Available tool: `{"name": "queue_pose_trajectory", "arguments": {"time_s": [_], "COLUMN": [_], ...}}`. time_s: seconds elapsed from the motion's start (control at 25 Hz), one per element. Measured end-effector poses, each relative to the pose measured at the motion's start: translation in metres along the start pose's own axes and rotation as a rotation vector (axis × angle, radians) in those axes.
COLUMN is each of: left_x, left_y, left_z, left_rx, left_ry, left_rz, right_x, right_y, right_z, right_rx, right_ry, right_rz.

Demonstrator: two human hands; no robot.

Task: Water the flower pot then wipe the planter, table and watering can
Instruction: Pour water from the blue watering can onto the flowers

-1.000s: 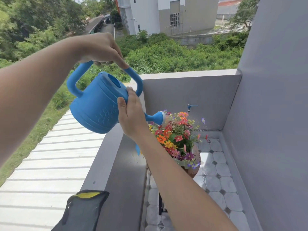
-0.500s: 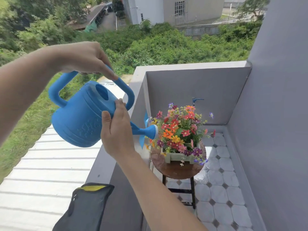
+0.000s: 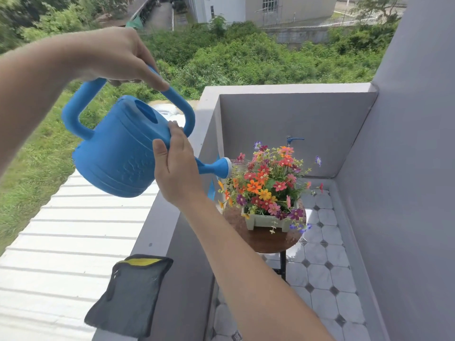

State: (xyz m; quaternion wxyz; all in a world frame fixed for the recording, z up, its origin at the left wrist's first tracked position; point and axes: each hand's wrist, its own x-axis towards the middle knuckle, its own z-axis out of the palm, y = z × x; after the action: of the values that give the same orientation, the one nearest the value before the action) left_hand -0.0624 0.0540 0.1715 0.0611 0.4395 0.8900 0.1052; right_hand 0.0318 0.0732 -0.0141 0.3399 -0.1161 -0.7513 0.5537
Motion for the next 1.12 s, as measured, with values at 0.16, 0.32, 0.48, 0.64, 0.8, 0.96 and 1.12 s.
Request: {"name": "queue_pose_trajectory", "arguments": {"time_s": [0.16, 0.32, 0.48, 0.64, 0.8, 0.96, 1.12], "left_x": [-0.009, -0.008, 0.0, 0.012, 0.019, 0.021, 0.028], "left_y": [0.008, 0.024, 0.046, 0.059, 0.058, 0.06, 0.07], "left_z": [0.002, 0.012, 0.012, -0.003, -0.018, -0.017, -0.008], "left_rx": [0.021, -0.024, -0.06, -0.036, -0.048, -0.012, -0.018], "left_ry": [-0.055, -0.117, -0.108, -0.014, 0.021, -0.048, -0.096], "left_rz": [-0.003, 0.016, 0.053, 0.059, 0.03, 0.017, 0.025], "right_x": [-0.019, -0.035, -0.031, -0.003, 0.019, 0.012, 0.005], "right_y": [-0.004, -0.006, -0.006, -0.011, -0.02, -0.017, -0.014], "right_z": [0.006, -0.004, -0.03, -0.051, -0.054, -0.049, -0.055], "right_rx": [0.041, 0.019, -0.012, -0.034, -0.031, -0.001, 0.006], "right_ry": [0.014, 0.115, 0.166, 0.142, 0.093, 0.079, 0.136], "right_rz": [0.034, 0.031, 0.026, -0.016, -0.037, -0.016, 0.01]}}
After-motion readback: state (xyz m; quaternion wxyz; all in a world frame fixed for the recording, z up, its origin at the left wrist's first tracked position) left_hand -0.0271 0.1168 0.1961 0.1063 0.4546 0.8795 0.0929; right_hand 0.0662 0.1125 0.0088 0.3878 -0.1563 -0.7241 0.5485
